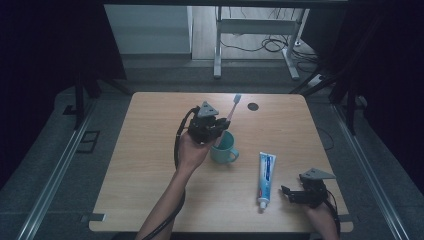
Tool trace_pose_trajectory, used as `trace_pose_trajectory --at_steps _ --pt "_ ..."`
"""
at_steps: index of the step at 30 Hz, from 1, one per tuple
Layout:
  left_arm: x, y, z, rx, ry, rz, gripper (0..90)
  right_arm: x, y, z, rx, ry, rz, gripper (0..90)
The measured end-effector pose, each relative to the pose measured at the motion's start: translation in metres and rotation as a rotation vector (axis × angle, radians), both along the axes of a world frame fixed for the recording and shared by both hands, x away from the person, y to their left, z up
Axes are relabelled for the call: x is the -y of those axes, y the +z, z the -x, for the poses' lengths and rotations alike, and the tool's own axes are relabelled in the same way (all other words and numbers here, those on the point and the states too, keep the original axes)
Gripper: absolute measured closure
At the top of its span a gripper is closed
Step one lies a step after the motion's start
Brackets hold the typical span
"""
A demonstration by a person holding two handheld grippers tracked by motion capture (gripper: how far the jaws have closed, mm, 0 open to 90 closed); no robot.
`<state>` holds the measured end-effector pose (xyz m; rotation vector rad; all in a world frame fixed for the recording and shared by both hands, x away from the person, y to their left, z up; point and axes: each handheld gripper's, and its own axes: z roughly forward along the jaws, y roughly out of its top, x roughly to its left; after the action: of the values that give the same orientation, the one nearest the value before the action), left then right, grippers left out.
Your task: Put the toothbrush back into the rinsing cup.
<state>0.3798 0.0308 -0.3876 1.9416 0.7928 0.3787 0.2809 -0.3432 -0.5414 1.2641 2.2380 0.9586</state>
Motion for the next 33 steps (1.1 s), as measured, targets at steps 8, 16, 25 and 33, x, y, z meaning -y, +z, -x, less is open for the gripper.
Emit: trace_pose_trajectory --at_steps 8,16,25,33 --pt "0.012 -0.02 -0.006 -0.014 0.001 -0.018 78.8 0.0 0.0 0.0 -0.003 0.001 -0.002 11.8" --pt "0.013 -0.042 -0.008 -0.042 0.006 -0.026 78.7 0.0 0.0 0.0 -0.003 0.001 -0.002 11.8" --pt "0.012 -0.063 -0.008 -0.078 0.014 -0.025 78.6 0.0 0.0 0.0 -0.003 0.001 -0.001 11.8" --pt "0.011 -0.077 -0.008 -0.107 0.016 -0.028 78.5 0.0 0.0 0.0 -0.006 -0.001 -0.003 11.8"
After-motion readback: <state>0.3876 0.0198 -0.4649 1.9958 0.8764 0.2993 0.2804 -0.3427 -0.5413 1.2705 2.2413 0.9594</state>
